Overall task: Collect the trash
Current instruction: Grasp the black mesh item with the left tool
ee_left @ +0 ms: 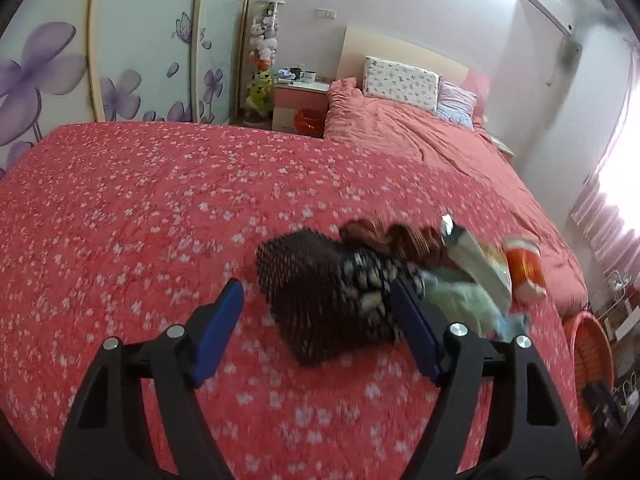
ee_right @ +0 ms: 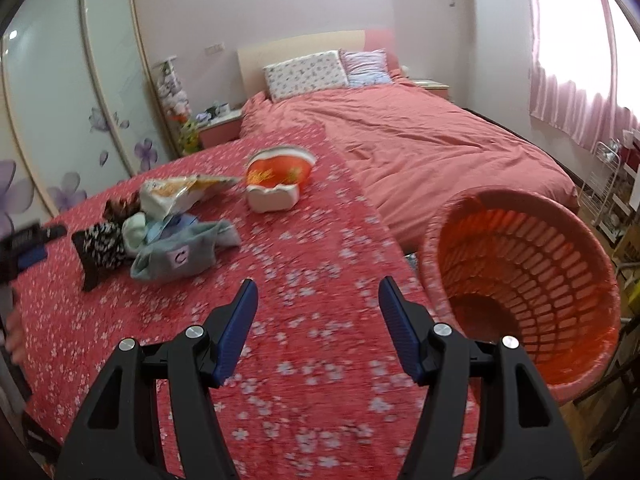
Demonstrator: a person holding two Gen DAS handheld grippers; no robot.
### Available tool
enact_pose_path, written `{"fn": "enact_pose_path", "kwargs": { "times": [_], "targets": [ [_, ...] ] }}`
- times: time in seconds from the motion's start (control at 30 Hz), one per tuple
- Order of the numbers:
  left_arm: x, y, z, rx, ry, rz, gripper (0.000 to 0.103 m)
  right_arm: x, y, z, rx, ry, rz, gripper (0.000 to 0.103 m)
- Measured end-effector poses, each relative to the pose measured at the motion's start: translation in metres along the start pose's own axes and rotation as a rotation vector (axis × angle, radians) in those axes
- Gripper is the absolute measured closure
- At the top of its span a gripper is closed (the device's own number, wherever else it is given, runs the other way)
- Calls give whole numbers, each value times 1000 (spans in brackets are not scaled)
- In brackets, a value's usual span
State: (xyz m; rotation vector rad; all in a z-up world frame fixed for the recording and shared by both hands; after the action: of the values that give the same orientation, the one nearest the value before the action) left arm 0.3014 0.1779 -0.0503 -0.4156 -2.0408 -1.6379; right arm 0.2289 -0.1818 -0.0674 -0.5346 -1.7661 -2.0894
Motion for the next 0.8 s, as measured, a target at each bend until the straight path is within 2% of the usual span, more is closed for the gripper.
{"fn": "enact_pose_path", "kwargs": {
  "times": [0.1,0.3,0.37,0.47,0.57,0.8],
  "targets": [
    [-18,6,3,-2,21,22,36,-5,-3,7,11,3,11,40],
    [-40,-6,10,36,16,101,53,-12,-6,12,27,2,24,40],
    [-43,-12,11,47,-5,118,68,-13,-8,16,32,6,28,40],
    [-41,-20,14,48,-11,125,83,-14,-9,22,40,16,32,40],
    [-36,-22,20,40,-4,114,92,-14,-10,30,48,27,33,40],
    [-13,-14,50,12,43,47,95,-14,-9,48,66,56,33,40]
  ]
}}
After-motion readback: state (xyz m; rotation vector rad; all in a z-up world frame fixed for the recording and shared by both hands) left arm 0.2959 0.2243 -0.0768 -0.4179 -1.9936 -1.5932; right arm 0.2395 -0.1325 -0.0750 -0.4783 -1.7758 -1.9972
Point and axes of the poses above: each gripper's, at about its wrist camera, not at the fingertips, and x roughly against the way its jaws point, z to its left, y to its top, the point moved 8 cm from there along -x, roughly the way its jaws point, and after that the axes turned 11 degrees about -z, right-handed, at the moved point
